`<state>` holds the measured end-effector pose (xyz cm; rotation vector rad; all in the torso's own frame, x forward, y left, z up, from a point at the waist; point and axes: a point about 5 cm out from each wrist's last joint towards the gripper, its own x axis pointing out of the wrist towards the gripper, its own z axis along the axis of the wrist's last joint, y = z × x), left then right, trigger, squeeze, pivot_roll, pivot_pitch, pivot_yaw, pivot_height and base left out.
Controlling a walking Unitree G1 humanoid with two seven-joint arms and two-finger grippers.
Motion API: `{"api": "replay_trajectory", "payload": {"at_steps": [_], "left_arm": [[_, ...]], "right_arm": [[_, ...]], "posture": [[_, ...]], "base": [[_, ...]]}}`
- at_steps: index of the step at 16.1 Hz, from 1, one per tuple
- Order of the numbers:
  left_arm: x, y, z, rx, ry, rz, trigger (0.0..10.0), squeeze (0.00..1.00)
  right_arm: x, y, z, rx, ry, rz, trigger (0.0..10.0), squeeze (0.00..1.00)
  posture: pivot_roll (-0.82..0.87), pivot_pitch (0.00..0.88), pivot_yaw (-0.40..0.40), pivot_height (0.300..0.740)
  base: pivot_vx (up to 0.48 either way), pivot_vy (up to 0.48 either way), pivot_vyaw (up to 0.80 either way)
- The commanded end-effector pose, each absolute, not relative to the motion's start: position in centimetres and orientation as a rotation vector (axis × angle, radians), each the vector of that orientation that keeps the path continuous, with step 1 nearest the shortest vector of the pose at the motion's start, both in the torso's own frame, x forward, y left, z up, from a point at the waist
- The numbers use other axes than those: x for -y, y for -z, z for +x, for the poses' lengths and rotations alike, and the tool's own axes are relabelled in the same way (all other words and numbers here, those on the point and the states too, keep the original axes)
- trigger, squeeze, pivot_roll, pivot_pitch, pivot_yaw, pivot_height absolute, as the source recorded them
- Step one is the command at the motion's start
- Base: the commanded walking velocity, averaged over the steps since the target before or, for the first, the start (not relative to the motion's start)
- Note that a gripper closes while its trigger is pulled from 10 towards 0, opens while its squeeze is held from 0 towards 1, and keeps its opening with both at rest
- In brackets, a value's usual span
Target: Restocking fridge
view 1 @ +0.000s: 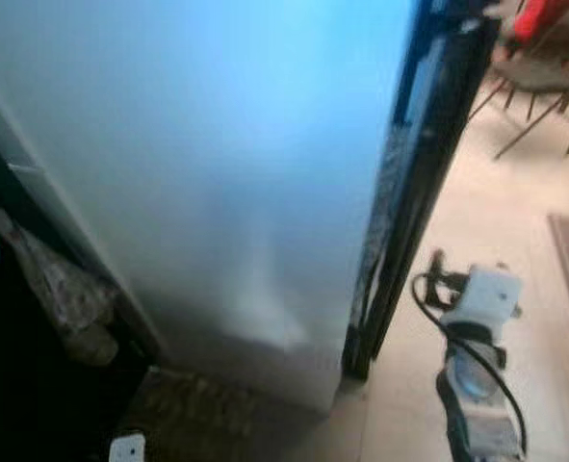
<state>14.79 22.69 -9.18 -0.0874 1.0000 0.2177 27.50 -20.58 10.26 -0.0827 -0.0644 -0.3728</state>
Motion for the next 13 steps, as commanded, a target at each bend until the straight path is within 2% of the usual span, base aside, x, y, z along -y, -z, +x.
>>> {"api": "replay_trajectory", "payload": {"at_steps": [1, 2, 13], "left_arm": [[-23.13, 8.91, 15.23, -0.990, -0.208, -0.061, 10.0, 0.00], [-23.15, 8.91, 15.21, -0.990, -0.208, -0.061, 10.0, 0.00], [-23.22, 8.89, 15.22, -0.991, -0.205, -0.061, 10.0, 0.00]], "right_arm": [[20.41, -10.07, 27.42, 0.053, 0.379, -0.068, 10.0, 0.00], [20.39, -10.07, 27.39, 0.054, 0.382, -0.068, 10.0, 0.00], [20.01, -10.37, 27.62, 0.082, 0.360, -0.062, 10.0, 0.00]], "posture": [[-0.15, 0.000, 0.062, 0.740], [-0.15, 0.000, 0.062, 0.740], [-0.15, 0.000, 0.062, 0.740]], "base": [[0.000, 0.000, -0.58], [0.000, 0.000, -0.65], [0.000, 0.000, 0.00]]}}
